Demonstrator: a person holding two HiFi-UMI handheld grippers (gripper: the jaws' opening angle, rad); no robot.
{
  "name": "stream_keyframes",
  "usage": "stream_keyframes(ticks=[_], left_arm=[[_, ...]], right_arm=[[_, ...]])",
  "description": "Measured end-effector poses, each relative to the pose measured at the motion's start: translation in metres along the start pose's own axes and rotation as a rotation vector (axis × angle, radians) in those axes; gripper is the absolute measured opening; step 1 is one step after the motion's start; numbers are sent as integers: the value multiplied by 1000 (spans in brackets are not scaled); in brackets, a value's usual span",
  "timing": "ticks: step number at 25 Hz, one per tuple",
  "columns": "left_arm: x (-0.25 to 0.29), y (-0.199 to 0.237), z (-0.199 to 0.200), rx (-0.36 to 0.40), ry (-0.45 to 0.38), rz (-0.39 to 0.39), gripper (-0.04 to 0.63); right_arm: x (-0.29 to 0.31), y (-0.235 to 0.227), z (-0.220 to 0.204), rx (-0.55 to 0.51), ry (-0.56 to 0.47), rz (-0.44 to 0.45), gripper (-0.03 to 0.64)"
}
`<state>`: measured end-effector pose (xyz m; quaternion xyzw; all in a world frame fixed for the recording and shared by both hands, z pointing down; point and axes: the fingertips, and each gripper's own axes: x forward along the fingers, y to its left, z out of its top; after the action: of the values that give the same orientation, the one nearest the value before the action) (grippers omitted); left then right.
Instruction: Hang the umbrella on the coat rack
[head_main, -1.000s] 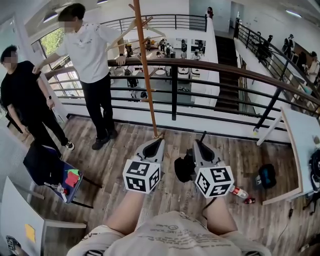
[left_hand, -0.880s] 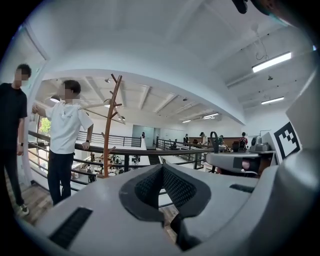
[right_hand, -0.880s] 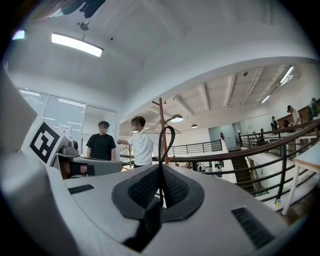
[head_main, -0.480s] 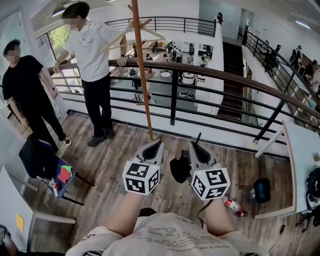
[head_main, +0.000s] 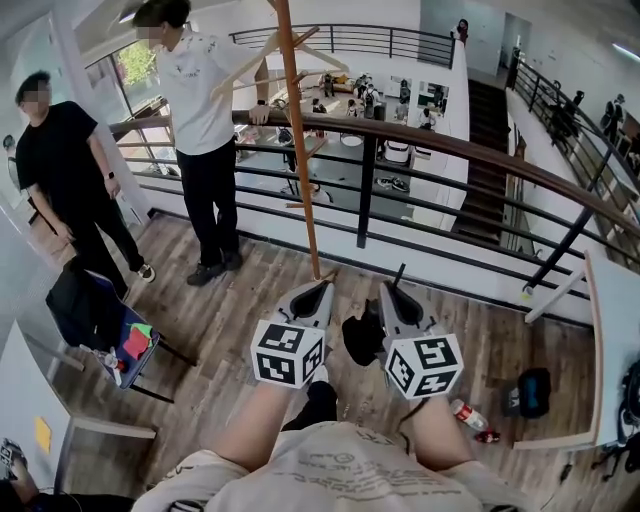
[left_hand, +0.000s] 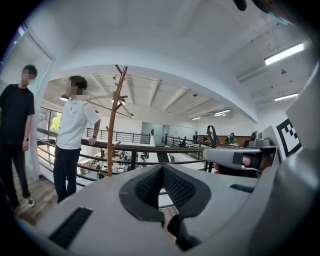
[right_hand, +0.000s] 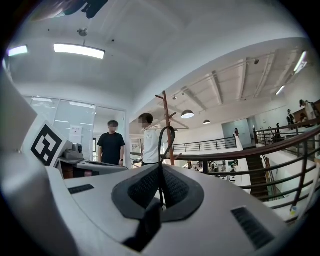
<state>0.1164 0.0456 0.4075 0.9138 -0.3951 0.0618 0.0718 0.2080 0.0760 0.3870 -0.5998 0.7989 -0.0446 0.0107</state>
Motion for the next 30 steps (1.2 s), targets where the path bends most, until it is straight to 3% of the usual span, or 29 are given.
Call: stream_keyframes(ticks=[14, 30], left_arm=[[87, 115, 16, -11, -12, 29, 5], [188, 270, 56, -56, 3, 20, 5]], right_arm=[[144, -9, -1, -23, -1, 78, 5], [338, -23, 11, -24, 65, 75, 6]])
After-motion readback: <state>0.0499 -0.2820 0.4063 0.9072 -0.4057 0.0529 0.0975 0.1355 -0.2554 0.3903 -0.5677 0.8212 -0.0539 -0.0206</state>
